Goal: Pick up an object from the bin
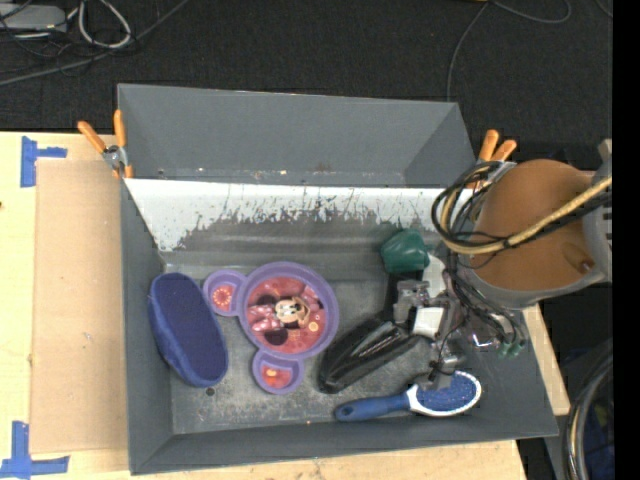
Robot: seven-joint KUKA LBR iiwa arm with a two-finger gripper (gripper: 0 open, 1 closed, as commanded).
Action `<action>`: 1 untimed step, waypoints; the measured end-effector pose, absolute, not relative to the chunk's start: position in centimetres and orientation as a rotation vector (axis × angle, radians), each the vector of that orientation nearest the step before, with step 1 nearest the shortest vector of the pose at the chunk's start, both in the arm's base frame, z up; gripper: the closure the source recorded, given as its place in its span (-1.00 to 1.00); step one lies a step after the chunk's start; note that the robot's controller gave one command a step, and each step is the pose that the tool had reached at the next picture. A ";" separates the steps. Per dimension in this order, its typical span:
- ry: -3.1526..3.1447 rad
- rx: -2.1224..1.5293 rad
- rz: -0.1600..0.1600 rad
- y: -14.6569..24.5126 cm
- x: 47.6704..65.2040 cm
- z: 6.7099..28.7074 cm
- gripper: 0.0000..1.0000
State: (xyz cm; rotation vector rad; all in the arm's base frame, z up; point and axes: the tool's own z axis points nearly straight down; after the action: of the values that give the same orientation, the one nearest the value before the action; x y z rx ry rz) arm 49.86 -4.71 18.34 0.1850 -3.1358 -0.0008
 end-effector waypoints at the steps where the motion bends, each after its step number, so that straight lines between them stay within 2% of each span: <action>1: -3.092 0.556 -0.001 -6.9 46.8 15.9 -1.00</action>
Offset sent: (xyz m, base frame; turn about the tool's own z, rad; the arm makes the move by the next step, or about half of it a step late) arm -0.0293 -0.0630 -0.0547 -0.3286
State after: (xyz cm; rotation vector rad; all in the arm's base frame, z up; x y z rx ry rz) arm 46.82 -6.89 15.88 0.5556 -3.0925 -0.0013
